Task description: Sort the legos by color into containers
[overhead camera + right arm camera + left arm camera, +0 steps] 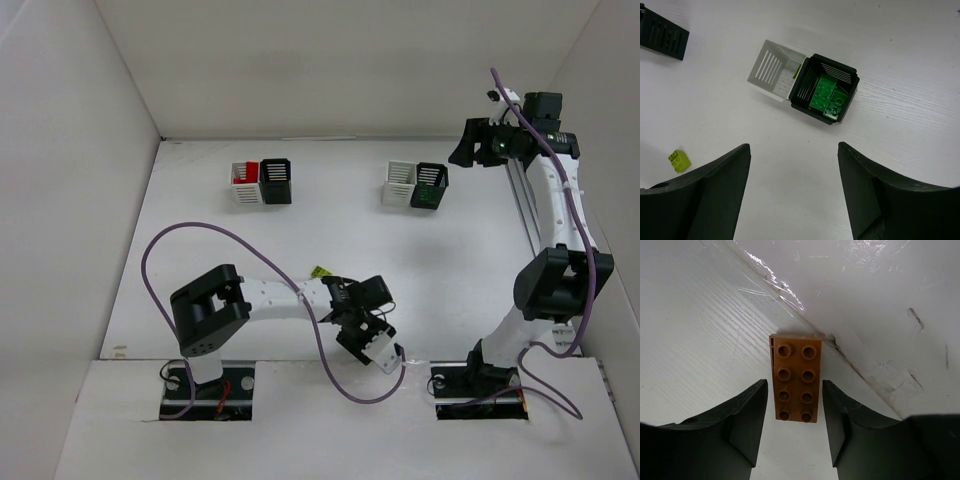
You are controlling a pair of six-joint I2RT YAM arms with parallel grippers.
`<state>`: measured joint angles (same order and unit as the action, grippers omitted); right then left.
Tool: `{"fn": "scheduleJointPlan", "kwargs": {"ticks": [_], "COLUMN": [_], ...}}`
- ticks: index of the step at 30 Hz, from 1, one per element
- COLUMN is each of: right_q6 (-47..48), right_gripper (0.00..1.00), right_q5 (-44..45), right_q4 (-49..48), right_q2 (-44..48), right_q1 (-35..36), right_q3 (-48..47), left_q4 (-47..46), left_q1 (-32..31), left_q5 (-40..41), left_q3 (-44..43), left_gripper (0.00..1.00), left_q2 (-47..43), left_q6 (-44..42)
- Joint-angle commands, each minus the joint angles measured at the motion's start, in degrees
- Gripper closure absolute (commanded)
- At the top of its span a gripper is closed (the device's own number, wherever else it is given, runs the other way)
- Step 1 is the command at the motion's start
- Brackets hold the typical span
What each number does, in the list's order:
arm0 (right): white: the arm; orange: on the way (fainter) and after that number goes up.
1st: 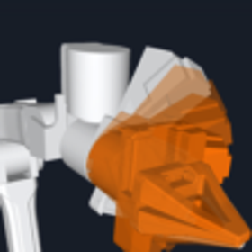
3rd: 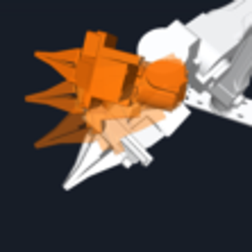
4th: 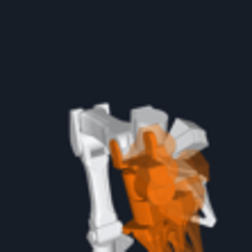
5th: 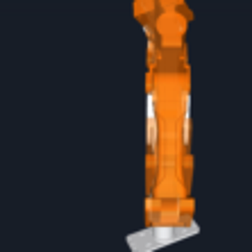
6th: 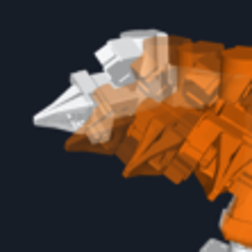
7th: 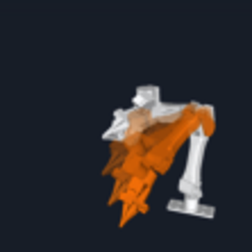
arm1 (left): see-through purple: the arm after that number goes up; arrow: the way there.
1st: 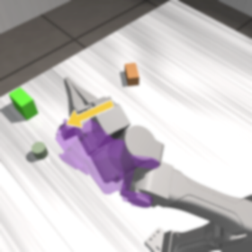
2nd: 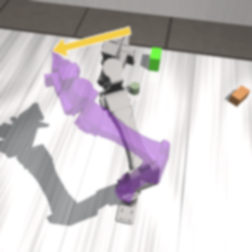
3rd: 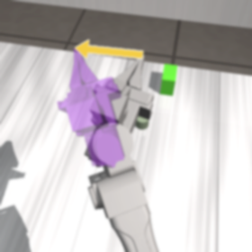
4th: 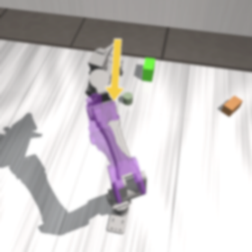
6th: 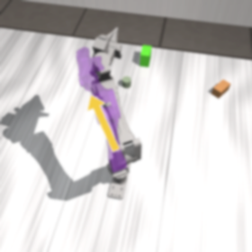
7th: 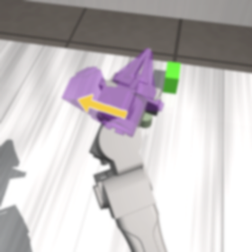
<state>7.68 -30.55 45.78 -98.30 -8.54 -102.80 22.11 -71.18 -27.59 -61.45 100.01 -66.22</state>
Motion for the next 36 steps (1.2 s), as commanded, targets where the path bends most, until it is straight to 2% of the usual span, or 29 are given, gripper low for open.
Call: {"fn": "scheduleJointPlan", "kwargs": {"ticks": [1, 5, 12, 14, 19, 25, 27, 31, 36], "right_q6": [-0.5, -0.5, -0.5, -0.5, -0.5, -0.5, -0.5, 0.1, 0.6], "right_gripper": [0.25, 0.25, 0.25, 0.25, 0.25, 0.25, 0.25, 0.25, 0.25], "right_q5": [-1.4, -2.0, -3.1, -4.0, -4.7, -4.7, -4.7, -4.7, -4.2], "right_q4": [-2.5, -2.5, -3.1, -3.6, -4.2, -4.2, -4.2, -4.2, -3.1], "right_q2": [-0.1, -0.1, -0.1, -0.1, -0.1, -1.3, -1.3, -1.8, -2.9], "right_q1": [0.1, 0.1, 0.6, 0.6, 2.3, 4.6, 4.6, 5.7, 6.8], "right_q3": [-1.4, -0.9, 0.1, 0.9, 2.2, 1.1, 1.1, 1.1, 0.1], "left_q4": [1.0, 1.0, 0.0, -0.8, -3.3, -10.0, -11.5, -10.6, -8.7], "left_q1": [-0.2, -0.2, 0.8, 4.7, 16.0, 34.9, 41.9, 51.7, 57.7], "left_q5": [-0.9, -0.9, 0.3, -2.5, -6.6, -6.1, -4.0, 0.9, 3.5], "left_q3": [-0.2, -0.2, -1.4, -2.7, -7.8, -11.2, -14.8, -24.6, -36.2], "left_gripper": [0.56, 0.69, 0.77, 0.78, 0.83, 0.87, 0.87, 0.87, 0.85], "left_q2": [-0.2, -0.2, -2.7, -4.6, -8.3, -10.6, -9.0, -2.8, 4.3], "left_q6": [-0.9, -0.9, 3.6, 6.7, 20.9, 31.7, 35.6, 43.7, 48.3]}}
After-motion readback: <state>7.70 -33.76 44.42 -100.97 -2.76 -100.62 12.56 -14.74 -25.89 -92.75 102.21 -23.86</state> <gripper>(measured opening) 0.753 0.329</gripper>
